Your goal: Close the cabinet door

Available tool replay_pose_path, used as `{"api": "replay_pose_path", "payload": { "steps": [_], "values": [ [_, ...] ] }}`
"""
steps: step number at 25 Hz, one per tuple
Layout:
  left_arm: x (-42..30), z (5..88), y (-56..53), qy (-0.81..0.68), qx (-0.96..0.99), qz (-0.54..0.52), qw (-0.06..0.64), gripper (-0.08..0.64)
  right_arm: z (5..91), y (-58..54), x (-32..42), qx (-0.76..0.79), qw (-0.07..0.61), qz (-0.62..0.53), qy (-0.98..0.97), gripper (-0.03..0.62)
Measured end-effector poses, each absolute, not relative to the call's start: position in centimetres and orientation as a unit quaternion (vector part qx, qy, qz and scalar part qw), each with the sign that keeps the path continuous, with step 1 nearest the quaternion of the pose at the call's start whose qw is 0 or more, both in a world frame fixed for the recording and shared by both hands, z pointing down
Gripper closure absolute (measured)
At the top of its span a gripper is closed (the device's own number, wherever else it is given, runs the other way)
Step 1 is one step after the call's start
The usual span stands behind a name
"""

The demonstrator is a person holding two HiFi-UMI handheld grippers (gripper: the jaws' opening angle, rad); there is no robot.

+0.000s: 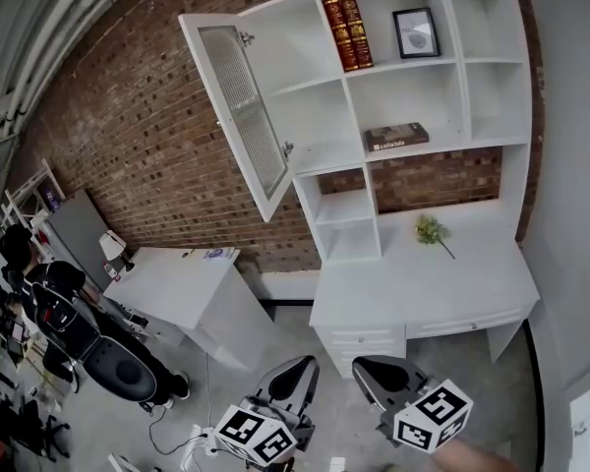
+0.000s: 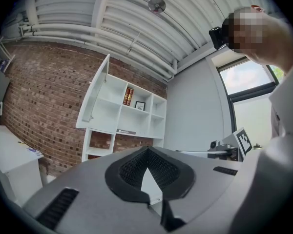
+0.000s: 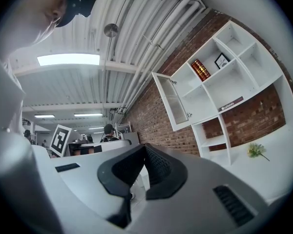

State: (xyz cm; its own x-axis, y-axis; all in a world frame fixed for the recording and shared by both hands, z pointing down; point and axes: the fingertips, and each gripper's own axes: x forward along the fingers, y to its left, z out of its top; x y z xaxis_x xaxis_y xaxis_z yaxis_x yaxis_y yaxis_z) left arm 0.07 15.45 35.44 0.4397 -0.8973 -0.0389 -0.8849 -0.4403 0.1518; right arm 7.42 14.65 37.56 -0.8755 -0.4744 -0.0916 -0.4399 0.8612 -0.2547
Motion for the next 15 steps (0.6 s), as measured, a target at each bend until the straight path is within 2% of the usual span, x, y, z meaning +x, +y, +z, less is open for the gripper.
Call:
{"api": "replay_pose_path", "payload": {
  "steps": [9,15],
  "values": [
    [-1.3,34.8,14.3,-0.538,0.839,-0.062,0.044,0.549,37.4,13.6,6.2,-0.231,0.072,-0.102,0.965,0.575],
    [-4.9,34.6,11.6,-0.547,0.832,-0.081,0.044,0.549,37.5,10.8,4.1,-0.240,0.060,-0.089,0.965,0.575]
  ]
}}
